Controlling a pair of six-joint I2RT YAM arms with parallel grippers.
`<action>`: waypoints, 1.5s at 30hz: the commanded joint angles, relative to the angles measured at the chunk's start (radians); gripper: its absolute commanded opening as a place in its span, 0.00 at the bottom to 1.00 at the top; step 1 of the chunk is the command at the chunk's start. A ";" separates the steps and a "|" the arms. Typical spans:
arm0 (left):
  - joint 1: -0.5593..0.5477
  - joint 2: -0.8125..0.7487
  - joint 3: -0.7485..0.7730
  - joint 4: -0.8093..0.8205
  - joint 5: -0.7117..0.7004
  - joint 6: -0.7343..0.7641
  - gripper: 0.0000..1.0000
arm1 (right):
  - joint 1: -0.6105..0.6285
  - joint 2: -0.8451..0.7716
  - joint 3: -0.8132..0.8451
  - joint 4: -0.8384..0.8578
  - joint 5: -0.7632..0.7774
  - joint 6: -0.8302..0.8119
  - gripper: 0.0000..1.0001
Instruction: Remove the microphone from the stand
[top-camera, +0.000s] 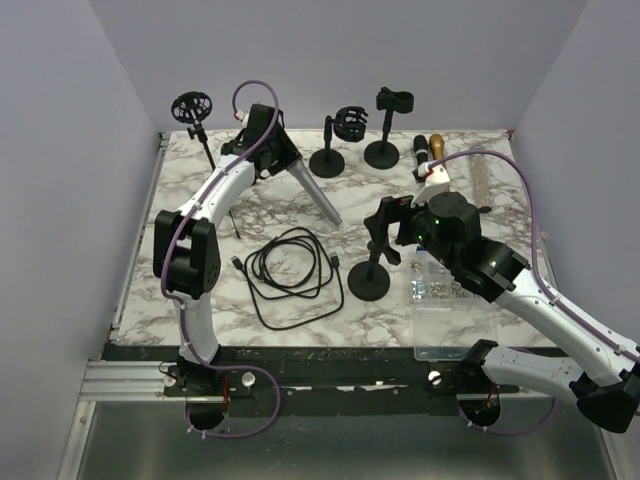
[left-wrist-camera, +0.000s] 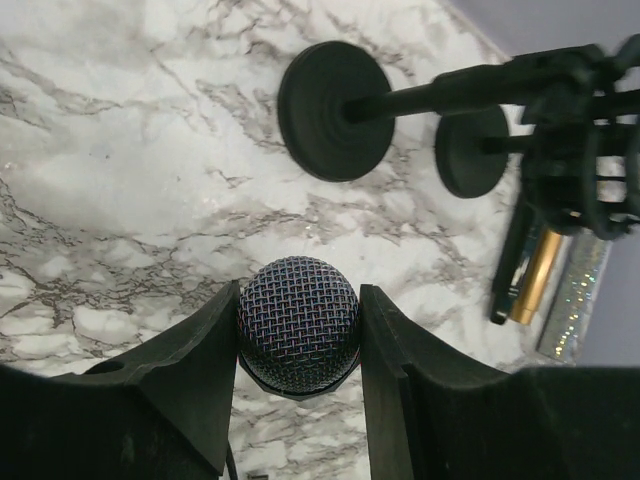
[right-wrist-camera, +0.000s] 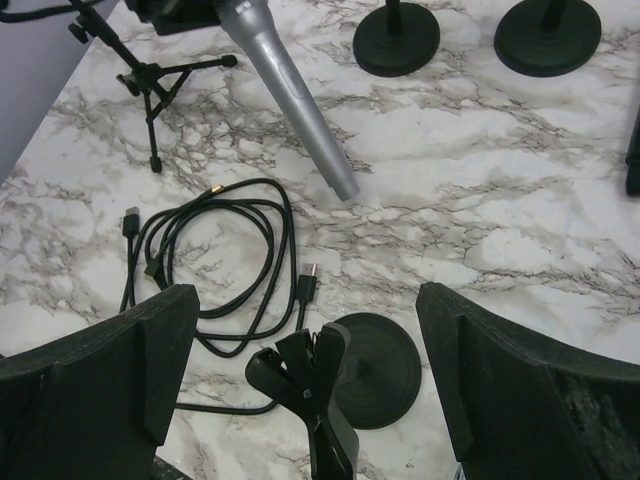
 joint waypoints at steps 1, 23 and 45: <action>-0.002 0.100 0.069 -0.012 0.008 -0.065 0.00 | 0.003 -0.029 -0.012 -0.021 0.028 0.014 1.00; 0.025 0.323 0.208 -0.068 0.044 -0.055 0.26 | 0.002 0.008 -0.021 -0.005 0.022 0.024 1.00; 0.038 0.088 0.179 -0.095 0.084 0.131 0.85 | 0.002 0.010 -0.035 0.012 0.009 0.028 1.00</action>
